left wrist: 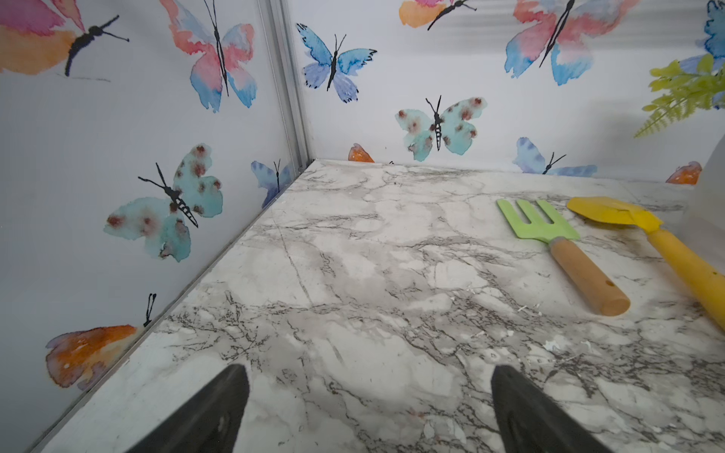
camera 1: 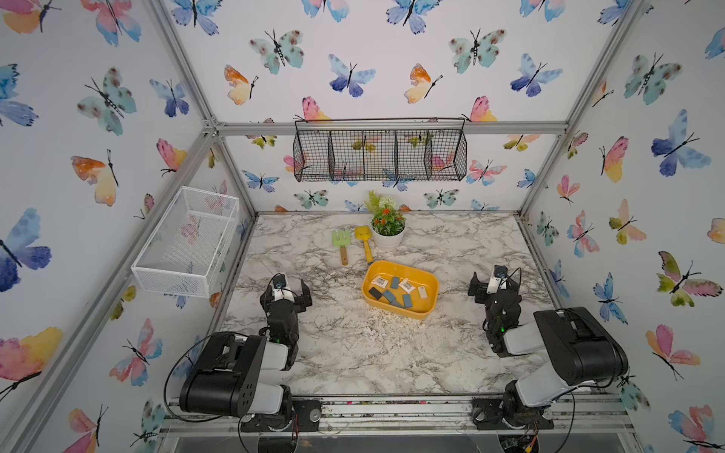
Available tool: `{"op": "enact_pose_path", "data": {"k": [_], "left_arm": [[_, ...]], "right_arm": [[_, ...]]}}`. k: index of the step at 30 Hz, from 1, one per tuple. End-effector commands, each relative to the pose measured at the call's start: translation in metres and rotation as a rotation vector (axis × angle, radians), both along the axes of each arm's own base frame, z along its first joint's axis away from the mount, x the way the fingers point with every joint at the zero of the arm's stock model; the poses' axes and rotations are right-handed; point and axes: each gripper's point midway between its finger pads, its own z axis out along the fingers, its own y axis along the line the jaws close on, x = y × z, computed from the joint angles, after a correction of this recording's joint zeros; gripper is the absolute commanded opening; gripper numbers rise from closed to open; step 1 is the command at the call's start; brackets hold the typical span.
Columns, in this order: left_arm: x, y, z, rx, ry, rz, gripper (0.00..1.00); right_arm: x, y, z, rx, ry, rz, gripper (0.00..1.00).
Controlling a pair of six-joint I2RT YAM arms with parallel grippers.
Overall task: Put the eraser in the storage box
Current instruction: Reset both arms
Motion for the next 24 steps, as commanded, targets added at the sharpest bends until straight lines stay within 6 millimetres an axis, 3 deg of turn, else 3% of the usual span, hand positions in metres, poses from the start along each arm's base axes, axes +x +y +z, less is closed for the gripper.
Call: {"op": "enact_pose_path", "data": {"k": [1, 24], "left_arm": [[0.0115, 0.0053, 0.0101, -0.013, -0.018, 0.037, 0.98], [0.0131, 0.0104, 0.0082, -0.048, -0.01, 0.027, 0.98]], "right_arm": [[0.0004, 0.0007, 0.0028, 0.013, -0.009, 0.005, 0.98], [0.0047, 0.0014, -0.0004, 0.027, 0.012, 0.033, 0.98]]}}
